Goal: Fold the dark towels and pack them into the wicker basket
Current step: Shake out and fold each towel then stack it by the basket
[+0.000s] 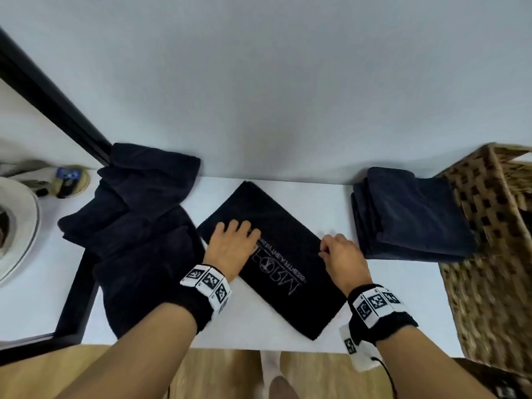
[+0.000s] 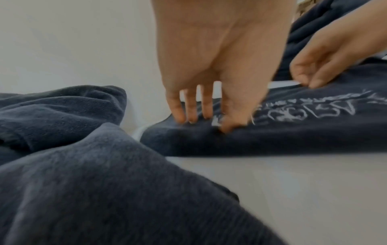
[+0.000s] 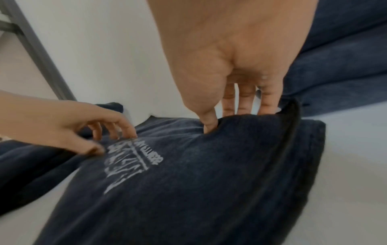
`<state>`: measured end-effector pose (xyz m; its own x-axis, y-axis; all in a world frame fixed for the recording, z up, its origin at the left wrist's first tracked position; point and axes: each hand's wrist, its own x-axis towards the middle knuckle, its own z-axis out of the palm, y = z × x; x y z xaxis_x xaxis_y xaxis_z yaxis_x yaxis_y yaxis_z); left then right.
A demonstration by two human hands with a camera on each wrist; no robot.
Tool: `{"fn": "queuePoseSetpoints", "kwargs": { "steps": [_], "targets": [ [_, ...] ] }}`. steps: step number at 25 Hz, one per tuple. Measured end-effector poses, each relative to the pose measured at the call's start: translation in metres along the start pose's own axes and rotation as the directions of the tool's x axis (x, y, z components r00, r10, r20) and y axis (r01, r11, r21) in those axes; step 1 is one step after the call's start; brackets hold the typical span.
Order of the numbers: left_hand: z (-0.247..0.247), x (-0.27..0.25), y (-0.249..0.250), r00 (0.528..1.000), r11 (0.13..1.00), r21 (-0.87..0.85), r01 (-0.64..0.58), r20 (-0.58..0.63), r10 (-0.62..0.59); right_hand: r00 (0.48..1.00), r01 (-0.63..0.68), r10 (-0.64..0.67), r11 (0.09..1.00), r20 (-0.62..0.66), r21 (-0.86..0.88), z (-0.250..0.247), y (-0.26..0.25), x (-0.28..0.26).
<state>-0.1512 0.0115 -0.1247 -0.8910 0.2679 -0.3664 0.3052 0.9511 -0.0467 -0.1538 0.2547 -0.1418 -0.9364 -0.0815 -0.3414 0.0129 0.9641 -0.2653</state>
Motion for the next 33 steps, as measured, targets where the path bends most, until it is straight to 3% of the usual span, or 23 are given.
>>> {"fn": "queuePoseSetpoints", "kwargs": {
  "steps": [2,5,8,9,11,13,16,17,19,21,22,24,26,28,31,33],
  "targets": [
    [0.004,0.000,-0.002,0.993,0.993,-0.032,0.112,-0.043,-0.114,0.992,-0.125,0.124,0.988,0.015,0.091,0.004,0.006,-0.023],
    [0.015,-0.002,0.000,0.978,0.963,-0.175,0.206,0.051,-0.200,0.985,-0.170,0.160,0.969,0.071,0.177,0.018,0.007,-0.060],
    [0.013,0.010,0.008,0.982,0.962,-0.248,0.118,-0.117,-0.150,0.979,-0.200,0.186,0.951,0.083,0.235,0.030,0.006,-0.074],
    [0.013,0.017,0.009,0.991,0.969,-0.241,0.059,-0.103,-0.087,0.975,-0.222,0.206,0.940,0.088,0.259,0.033,0.007,-0.073],
    [0.013,0.032,0.002,0.996,0.980,-0.192,0.053,0.079,-0.038,0.965,-0.260,0.240,0.917,0.101,0.302,0.034,0.010,-0.071],
    [0.012,0.050,-0.007,0.974,0.977,-0.147,0.157,0.189,-0.128,0.959,-0.282,0.257,0.907,0.121,0.313,0.034,0.011,-0.070],
    [-0.001,0.046,0.002,0.961,0.936,-0.220,0.273,0.016,-0.277,0.951,-0.307,0.277,0.903,0.140,0.300,0.032,0.010,-0.073],
    [-0.004,0.035,0.008,0.936,0.886,-0.325,0.331,-0.009,-0.353,0.947,-0.317,0.283,0.900,0.153,0.300,0.031,0.009,-0.075],
    [0.007,0.001,0.018,0.882,0.715,-0.526,0.460,0.180,-0.435,0.942,-0.328,0.281,0.890,0.185,0.316,0.031,0.007,-0.082],
    [0.027,-0.038,0.029,0.860,0.666,-0.559,0.494,0.425,-0.282,0.939,-0.333,0.268,0.862,0.215,0.382,0.031,0.005,-0.089],
    [0.036,-0.058,0.034,0.866,0.643,-0.603,0.472,0.455,-0.209,0.935,-0.345,0.265,0.834,0.235,0.431,0.030,0.002,-0.095],
    [0.048,-0.088,0.043,0.907,0.537,-0.733,0.417,0.375,-0.192,0.918,-0.388,0.259,0.739,0.300,0.551,0.031,-0.003,-0.112],
    [0.047,-0.107,0.045,0.918,0.344,-0.868,0.359,0.260,-0.301,0.922,-0.379,0.211,0.658,0.324,0.650,0.032,-0.005,-0.130],
    [0.042,-0.120,0.040,0.898,0.117,-0.957,0.265,0.201,-0.391,0.957,-0.284,0.138,0.640,0.257,0.714,0.026,-0.008,-0.146],
    [0.018,-0.123,0.028,0.872,-0.199,-0.976,0.082,0.167,-0.461,0.975,-0.221,0.113,0.524,0.190,0.823,-0.009,-0.018,-0.148],
    [-0.008,-0.117,0.020,0.906,-0.389,-0.921,0.021,0.182,-0.382,0.966,-0.252,0.044,0.388,0.255,0.887,-0.036,-0.018,-0.134]
  ]
}}
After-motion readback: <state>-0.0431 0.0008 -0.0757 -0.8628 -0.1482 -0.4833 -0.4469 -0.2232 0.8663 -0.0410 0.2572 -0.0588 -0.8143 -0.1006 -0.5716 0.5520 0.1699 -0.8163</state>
